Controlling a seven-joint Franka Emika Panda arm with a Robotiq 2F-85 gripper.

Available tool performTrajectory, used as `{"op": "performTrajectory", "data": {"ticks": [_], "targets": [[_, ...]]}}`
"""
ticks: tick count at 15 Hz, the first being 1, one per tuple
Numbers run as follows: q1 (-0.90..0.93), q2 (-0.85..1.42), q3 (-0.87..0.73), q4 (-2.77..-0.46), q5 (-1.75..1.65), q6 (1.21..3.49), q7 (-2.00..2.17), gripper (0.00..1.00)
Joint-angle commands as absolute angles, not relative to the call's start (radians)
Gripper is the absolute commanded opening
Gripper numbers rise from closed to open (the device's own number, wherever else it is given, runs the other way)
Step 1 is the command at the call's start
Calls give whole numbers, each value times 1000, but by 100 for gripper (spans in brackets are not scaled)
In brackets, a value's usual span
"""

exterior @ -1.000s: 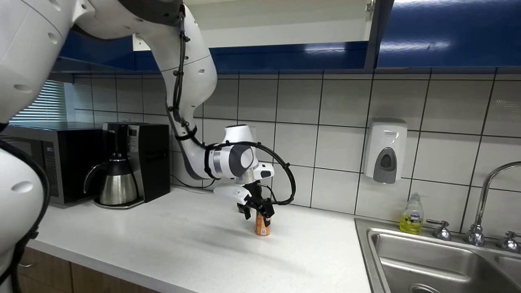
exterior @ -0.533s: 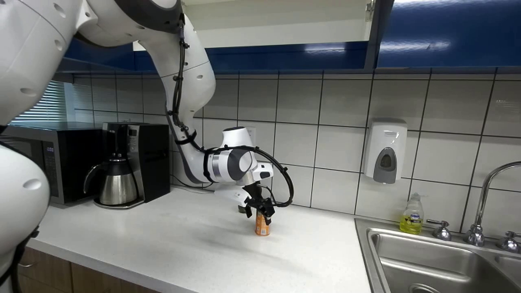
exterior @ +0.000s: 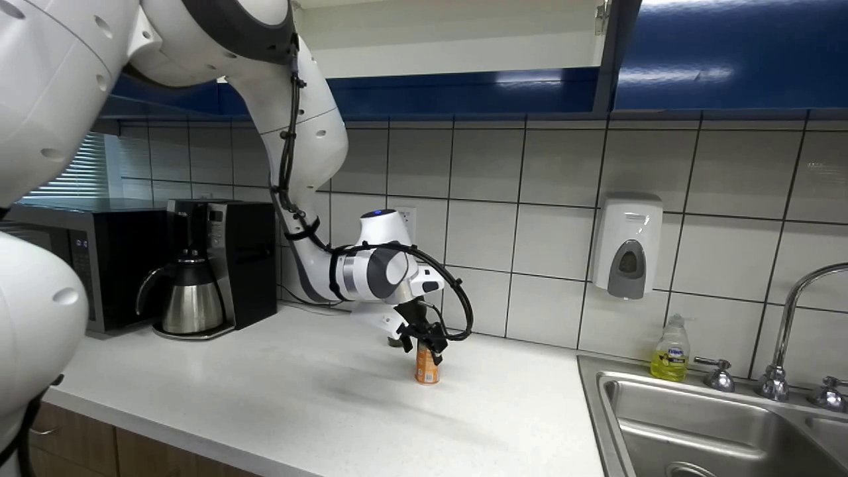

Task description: Put the can in the cabinet

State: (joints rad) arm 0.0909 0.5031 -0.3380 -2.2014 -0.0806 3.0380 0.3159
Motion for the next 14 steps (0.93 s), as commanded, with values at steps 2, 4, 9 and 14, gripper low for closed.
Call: {"op": "performTrajectory", "data": {"ticks": [2,4,9,14], "targets": [[126,545,-376,-2165,-47,3062,322,100],[135,557,-384,-2157,-38,3068,322,100],[153,576,-394,-2141,-19,3071,320,65],[147,580,-383,-2134,-9,3069,312,38]]}}
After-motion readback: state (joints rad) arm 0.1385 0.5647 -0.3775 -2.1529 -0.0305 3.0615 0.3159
